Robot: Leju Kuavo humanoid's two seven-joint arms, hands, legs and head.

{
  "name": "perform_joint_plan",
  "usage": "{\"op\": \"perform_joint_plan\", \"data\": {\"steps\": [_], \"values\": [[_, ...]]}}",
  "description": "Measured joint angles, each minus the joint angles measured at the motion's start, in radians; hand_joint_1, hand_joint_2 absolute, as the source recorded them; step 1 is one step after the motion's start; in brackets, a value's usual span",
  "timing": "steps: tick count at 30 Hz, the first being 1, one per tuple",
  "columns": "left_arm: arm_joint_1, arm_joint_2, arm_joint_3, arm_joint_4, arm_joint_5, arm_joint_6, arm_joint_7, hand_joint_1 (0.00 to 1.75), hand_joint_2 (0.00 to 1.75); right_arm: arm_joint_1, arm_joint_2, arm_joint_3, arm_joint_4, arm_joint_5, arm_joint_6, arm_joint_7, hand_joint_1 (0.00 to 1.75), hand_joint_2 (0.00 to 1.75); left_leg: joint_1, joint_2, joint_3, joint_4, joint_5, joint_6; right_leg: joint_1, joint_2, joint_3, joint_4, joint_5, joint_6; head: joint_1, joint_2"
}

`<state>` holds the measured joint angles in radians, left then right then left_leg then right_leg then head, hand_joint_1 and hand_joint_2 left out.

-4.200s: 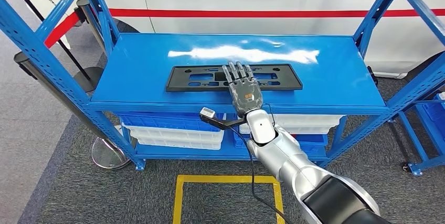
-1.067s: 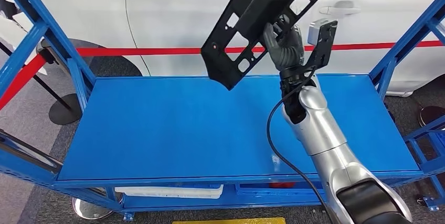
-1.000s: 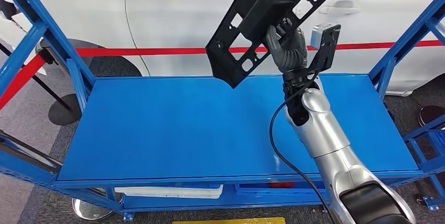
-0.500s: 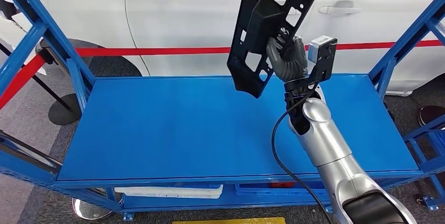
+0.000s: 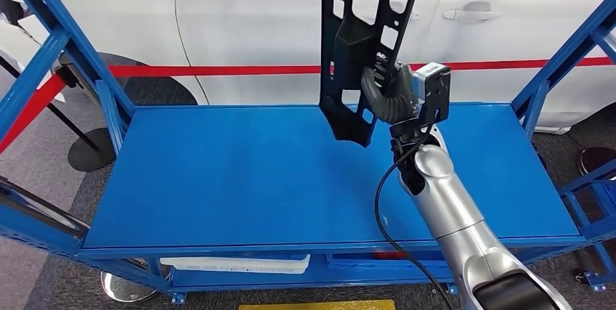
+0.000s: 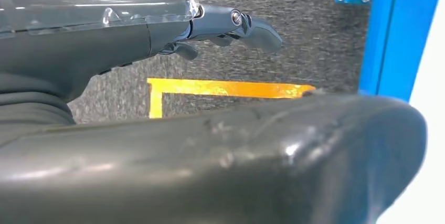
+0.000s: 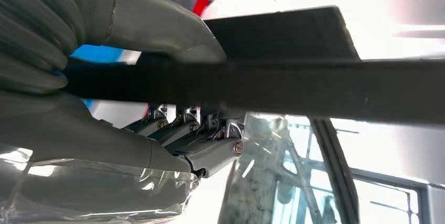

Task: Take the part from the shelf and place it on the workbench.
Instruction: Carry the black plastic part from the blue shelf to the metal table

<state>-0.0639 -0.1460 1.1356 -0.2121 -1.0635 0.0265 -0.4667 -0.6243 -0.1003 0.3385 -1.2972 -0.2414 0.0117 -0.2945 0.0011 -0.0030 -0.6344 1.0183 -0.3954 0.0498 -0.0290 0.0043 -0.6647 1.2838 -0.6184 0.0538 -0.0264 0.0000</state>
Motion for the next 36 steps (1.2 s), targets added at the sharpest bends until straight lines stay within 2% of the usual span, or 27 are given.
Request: {"op": "perform_joint_plan", "data": {"steps": [1,2,4,5,8,9,11,13,14,15,16,17,19,20,21,23,24,25,26,28,29,30,31,32,33,34,36], "values": [[0.0,0.0,0.0,0.0,-0.002,-0.001,0.003,0.0,0.0,0.0,0.003,0.001,0.003,0.003,0.002,0.0,1.75,1.75,0.001,0.0,-0.001,0.003,0.0,-0.003,-0.003,-0.001,0.02,-0.042,0.033,0.002,0.0,0.0],[0.0,0.001,0.0,0.0,-0.003,-0.001,0.005,0.0,0.0,-0.001,0.006,0.002,0.006,0.004,0.003,0.0,1.75,1.75,0.003,-0.001,-0.003,0.007,0.0,-0.007,-0.006,-0.002,0.053,-0.109,0.07,0.003,0.0,0.0],[-0.001,0.002,0.0,0.0,-0.003,-0.003,0.008,0.0,0.0,-0.005,0.013,0.003,0.009,0.005,0.004,0.0,1.75,1.75,0.001,-0.004,-0.011,0.015,0.002,-0.02,-0.005,-0.002,0.106,-0.217,0.114,-0.002,0.0,0.0],[-0.001,0.004,0.0,0.0,-0.003,-0.003,0.011,0.0,0.0,-0.006,0.017,0.003,0.01,0.005,0.004,0.0,1.75,1.75,0.0,-0.006,-0.015,0.018,0.004,-0.028,-0.003,0.0,0.114,-0.24,0.118,-0.007,0.0,0.0],[0.001,0.009,0.002,0.0,-0.005,-0.006,0.027,0.0,0.0,-0.011,0.03,0.004,0.011,0.005,0.006,0.0,1.75,1.75,0.001,-0.008,-0.025,0.019,0.012,-0.051,-0.001,0.001,0.1,-0.246,0.128,-0.032,-0.001,0.0],[0.002,0.011,0.003,0.0,-0.005,-0.007,0.033,0.0,0.0,-0.016,0.036,0.005,0.011,0.005,0.006,0.001,1.75,1.75,0.003,-0.007,-0.032,0.032,-0.003,-0.057,-0.002,0.0,0.094,-0.248,0.135,-0.043,-0.001,0.0],[0.002,0.015,0.007,0.0,-0.005,-0.008,0.041,0.0,0.0,-0.028,0.048,0.006,0.005,0.008,0.006,0.004,1.75,1.75,0.007,-0.005,-0.062,0.114,-0.076,-0.067,-0.003,-0.003,0.079,-0.25,0.15,-0.059,-0.002,0.0],[0.001,0.016,0.009,0.0,-0.005,-0.009,0.045,0.0,0.0,-0.038,0.057,0.01,-0.003,0.014,0.005,0.009,1.75,1.75,0.009,-0.004,-0.098,0.246,-0.157,-0.074,0.0,-0.004,0.063,-0.25,0.162,-0.063,-0.002,0.0],[0.0,0.017,0.01,0.0,-0.005,-0.009,0.046,0.0,0.0,-0.041,0.06,0.013,-0.005,0.018,0.004,0.012,1.75,1.75,0.009,-0.004,-0.103,0.289,-0.175,-0.076,0.002,-0.004,0.055,-0.249,0.168,-0.063,-0.002,0.0],[0.0,0.018,0.012,0.0,-0.005,-0.009,0.047,0.0,0.0,-0.043,0.063,0.016,-0.007,0.02,0.003,0.015,1.75,1.75,0.01,-0.004,-0.09,0.297,-0.172,-0.076,0.003,-0.005,0.048,-0.248,0.173,-0.062,-0.002,0.0],[0.0,0.02,0.013,0.0,-0.005,-0.009,0.047,0.0,0.0,-0.044,0.066,0.019,-0.01,0.021,0.002,0.017,1.75,1.75,0.01,-0.004,-0.058,0.262,-0.153,-0.075,0.004,-0.006,0.041,-0.246,0.178,-0.061,-0.002,0.0],[0.0,0.021,0.014,0.0,-0.005,-0.009,0.047,0.0,0.0,-0.045,0.068,0.021,-0.013,0.022,0.002,0.018,1.75,1.75,0.01,-0.004,-0.01,0.198,-0.128,-0.071,0.005,-0.006,0.036,-0.245,0.183,-0.058,-0.002,0.0],[-0.001,0.024,0.016,0.0,-0.005,-0.009,0.047,0.0,0.0,-0.051,0.071,0.022,-0.02,0.022,0.002,0.019,1.75,1.75,0.007,-0.005,0.077,0.062,-0.104,-0.062,0.007,-0.006,0.027,-0.243,0.192,-0.049,-0.001,0.0],[-0.002,0.025,0.016,0.0,-0.005,-0.009,0.047,0.0,0.0,-0.054,0.073,0.022,-0.022,0.022,0.002,0.019,1.75,1.75,0.004,-0.006,0.099,0.024,-0.101,-0.057,0.007,-0.006,0.025,-0.243,0.198,-0.043,-0.001,0.0],[-0.002,0.026,0.016,0.0,-0.005,-0.01,0.048,0.0,0.0,-0.056,0.074,0.023,-0.023,0.022,0.002,0.019,1.75,1.75,0.001,-0.007,0.105,0.008,-0.103,-0.053,0.007,-0.006,0.024,-0.245,0.204,-0.037,-0.001,0.0],[-0.002,0.026,0.017,0.0,-0.005,-0.01,0.048,0.0,0.0,-0.058,0.076,0.025,-0.023,0.022,0.002,0.02,1.75,1.75,0.001,-0.006,0.098,0.003,-0.088,-0.041,0.006,-0.005,0.021,-0.247,0.212,-0.024,-0.001,0.0],[-0.003,0.026,0.017,0.0,-0.005,-0.01,0.049,0.0,0.0,-0.058,0.076,0.026,-0.023,0.022,0.002,0.02,1.75,1.75,0.002,-0.004,0.093,-0.001,-0.079,-0.033,0.006,-0.005,0.016,-0.24,0.2,-0.02,0.0,0.0],[-0.003,0.026,0.017,0.0,-0.006,-0.011,0.051,0.0,0.0,-0.06,0.076,0.027,-0.024,0.022,0.002,0.02,1.75,1.75,0.004,-0.002,0.085,-0.005,-0.068,-0.025,0.007,-0.004,0.006,-0.217,0.173,-0.017,0.0,0.0],[-0.004,0.026,0.017,0.0,-0.009,-0.011,0.053,0.0,0.0,-0.061,0.076,0.029,-0.025,0.022,0.002,0.021,1.75,1.75,0.006,0.001,0.075,-0.008,-0.057,-0.018,0.006,-0.004,-0.009,-0.174,0.131,-0.015,0.0,0.0],[-0.005,0.028,0.017,0.0,-0.018,-0.012,0.054,0.0,0.0,-0.063,0.076,0.033,-0.025,0.023,0.001,0.022,1.75,1.75,0.002,0.002,0.051,-0.007,-0.04,-0.011,0.007,-0.004,-0.046,-0.05,0.045,-0.013,0.001,0.0],[-0.005,0.029,0.017,0.0,-0.023,-0.011,0.052,0.0,0.0,-0.063,0.076,0.035,-0.023,0.023,0.0,0.023,1.75,1.75,0.0,0.002,0.039,-0.006,-0.033,-0.01,0.007,-0.004,-0.056,0.002,0.026,-0.012,0.001,0.0],[-0.006,0.029,0.017,0.0,-0.026,-0.009,0.05,0.0,0.0,-0.063,0.076,0.037,-0.021,0.023,-0.001,0.024,1.75,1.75,-0.001,0.002,0.027,-0.004,-0.027,-0.009,0.007,-0.004,-0.054,0.027,0.03,-0.012,0.001,0.0],[-0.005,0.03,0.017,0.0,-0.03,-0.007,0.048,0.0,0.0,-0.063,0.076,0.039,-0.019,0.023,-0.003,0.024,1.75,1.75,-0.003,0.002,0.016,-0.003,-0.021,-0.009,0.007,-0.004,-0.035,0.016,0.053,-0.013,0.001,0.0],[-0.005,0.031,0.017,0.0,-0.034,-0.003,0.047,0.0,0.0,-0.063,0.076,0.041,-0.017,0.022,-0.004,0.025,1.75,1.75,-0.004,0.001,0.007,-0.001,-0.015,-0.01,0.008,-0.004,-0.001,-0.026,0.083,-0.017,0.001,0.0],[-0.005,0.031,0.017,0.0,-0.04,0.001,0.048,0.0,0.0,-0.065,0.076,0.043,-0.016,0.022,-0.004,0.025,1.75,1.75,-0.005,0.0,0.0,0.001,-0.009,-0.012,0.011,-0.004,0.046,-0.093,0.104,-0.025,0.001,0.0],[-0.005,0.031,0.016,0.0,-0.047,0.007,0.049,0.0,0.0,-0.068,0.076,0.044,-0.015,0.021,-0.005,0.025,1.75,1.75,-0.007,-0.001,-0.005,0.003,-0.004,-0.016,0.013,-0.005,0.092,-0.164,0.112,-0.032,0.001,0.0],[-0.005,0.031,0.015,0.0,-0.056,0.016,0.055,0.0,0.0,-0.074,0.076,0.047,-0.013,0.021,-0.006,0.025,1.75,1.75,-0.008,0.0,-0.012,0.003,0.007,-0.026,0.02,-0.007,0.144,-0.257,0.104,-0.042,0.001,0.0]]}}
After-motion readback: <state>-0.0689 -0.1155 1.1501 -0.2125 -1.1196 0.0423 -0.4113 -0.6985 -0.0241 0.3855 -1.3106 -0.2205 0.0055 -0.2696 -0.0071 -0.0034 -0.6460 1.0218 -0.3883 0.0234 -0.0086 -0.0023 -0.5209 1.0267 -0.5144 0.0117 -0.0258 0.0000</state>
